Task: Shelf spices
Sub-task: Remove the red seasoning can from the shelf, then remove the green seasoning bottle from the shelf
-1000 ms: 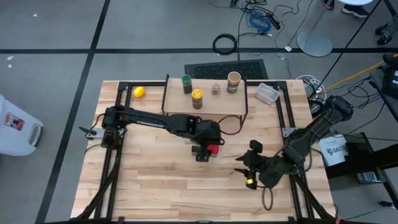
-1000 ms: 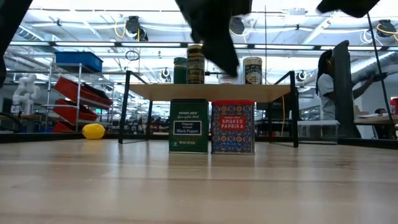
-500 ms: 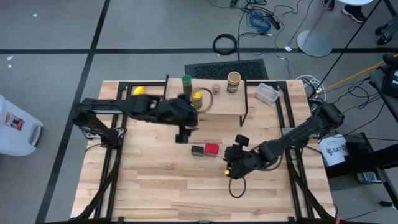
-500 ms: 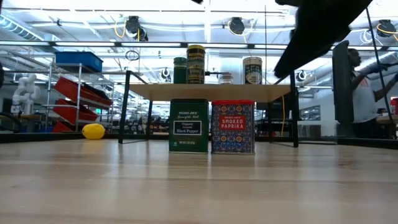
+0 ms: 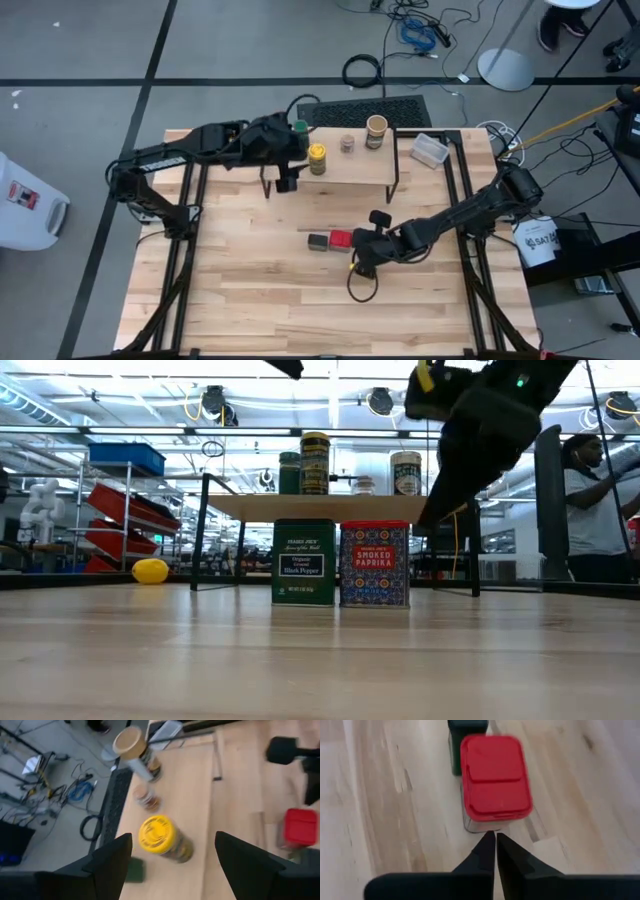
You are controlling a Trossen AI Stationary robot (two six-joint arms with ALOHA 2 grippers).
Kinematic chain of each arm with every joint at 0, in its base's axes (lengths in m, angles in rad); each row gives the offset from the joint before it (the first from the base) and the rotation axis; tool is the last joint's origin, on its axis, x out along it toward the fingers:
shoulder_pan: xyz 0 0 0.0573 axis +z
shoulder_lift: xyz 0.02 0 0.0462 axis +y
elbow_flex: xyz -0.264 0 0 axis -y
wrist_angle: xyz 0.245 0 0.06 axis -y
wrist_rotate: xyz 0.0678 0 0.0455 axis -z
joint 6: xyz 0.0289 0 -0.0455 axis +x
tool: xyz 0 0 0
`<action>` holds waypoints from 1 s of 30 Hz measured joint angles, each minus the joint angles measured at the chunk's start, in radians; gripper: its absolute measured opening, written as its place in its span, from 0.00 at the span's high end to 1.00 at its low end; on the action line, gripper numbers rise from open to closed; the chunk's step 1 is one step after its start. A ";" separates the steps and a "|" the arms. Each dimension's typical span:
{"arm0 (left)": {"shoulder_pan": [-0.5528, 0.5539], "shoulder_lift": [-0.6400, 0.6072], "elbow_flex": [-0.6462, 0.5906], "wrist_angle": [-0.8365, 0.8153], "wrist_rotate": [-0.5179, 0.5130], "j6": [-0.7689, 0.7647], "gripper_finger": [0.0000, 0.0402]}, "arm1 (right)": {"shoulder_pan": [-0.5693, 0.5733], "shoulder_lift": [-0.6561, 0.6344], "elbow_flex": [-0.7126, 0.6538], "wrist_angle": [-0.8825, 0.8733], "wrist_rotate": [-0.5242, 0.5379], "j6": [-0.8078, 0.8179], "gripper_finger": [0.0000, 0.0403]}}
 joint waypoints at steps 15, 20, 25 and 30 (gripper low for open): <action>0.120 0.000 -0.039 0.007 0.079 0.009 0.27 | -0.086 0.100 0.000 0.125 -0.051 -0.091 1.00; 0.139 0.000 -0.039 0.007 0.079 0.035 0.27 | -0.098 0.097 0.000 0.089 -0.061 -0.080 1.00; 0.170 0.000 -0.039 0.011 0.079 0.080 0.27 | -0.097 0.071 0.000 0.038 -0.062 -0.061 1.00; 0.212 0.000 -0.039 0.046 0.081 0.112 0.27 | -0.095 -0.007 0.000 -0.060 -0.109 -0.011 1.00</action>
